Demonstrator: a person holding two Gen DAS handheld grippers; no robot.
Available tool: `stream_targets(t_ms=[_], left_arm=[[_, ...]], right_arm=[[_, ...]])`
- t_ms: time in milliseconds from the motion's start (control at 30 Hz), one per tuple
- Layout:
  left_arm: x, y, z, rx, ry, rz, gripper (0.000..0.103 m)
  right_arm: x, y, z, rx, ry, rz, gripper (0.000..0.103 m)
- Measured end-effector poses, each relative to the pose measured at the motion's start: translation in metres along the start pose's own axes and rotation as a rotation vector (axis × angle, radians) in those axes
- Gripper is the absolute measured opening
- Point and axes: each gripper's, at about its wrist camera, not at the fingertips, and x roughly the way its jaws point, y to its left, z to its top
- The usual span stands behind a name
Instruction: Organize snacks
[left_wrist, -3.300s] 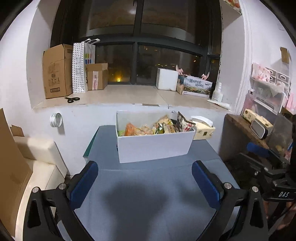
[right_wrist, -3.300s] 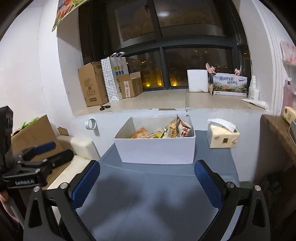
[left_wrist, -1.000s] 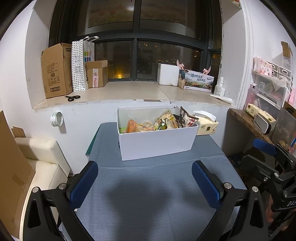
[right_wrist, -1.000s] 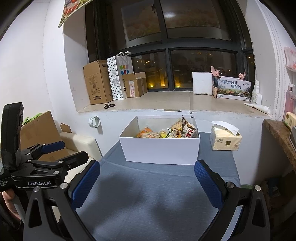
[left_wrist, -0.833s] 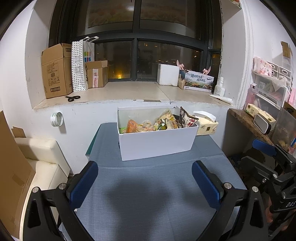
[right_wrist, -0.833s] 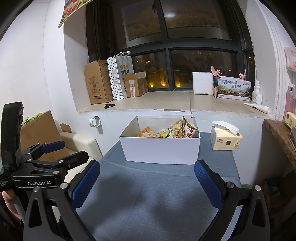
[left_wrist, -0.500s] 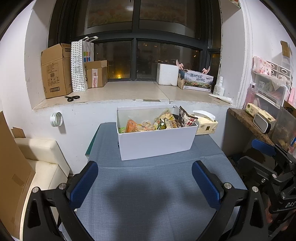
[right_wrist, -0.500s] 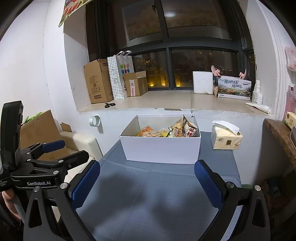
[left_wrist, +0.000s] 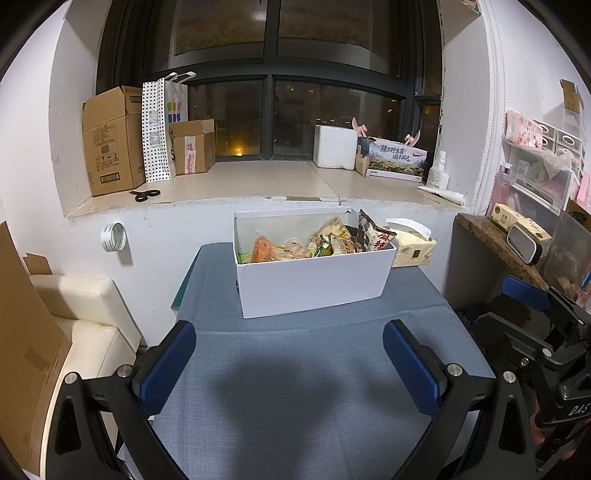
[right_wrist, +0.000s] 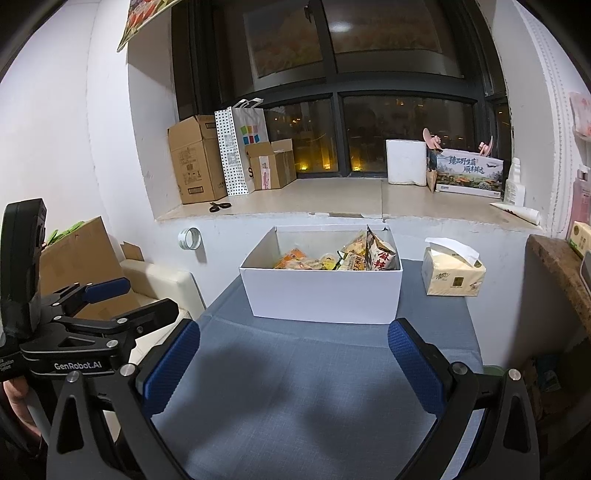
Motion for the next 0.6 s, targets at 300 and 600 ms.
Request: stream_targets(t_ms=[300, 600], left_arm=[[0.0009, -0.0005, 0.0002, 0.000, 0.003, 0.000, 0.103], [0.0013, -0.0013, -0.0002, 0.005, 0.003, 0.000, 0.103]], right_arm=[[-0.0001, 0.0000, -0.0002, 0.001, 0.001, 0.000, 0.103], [-0.0007, 0.0001, -0.0015, 0.003, 0.002, -0.001, 0.103]])
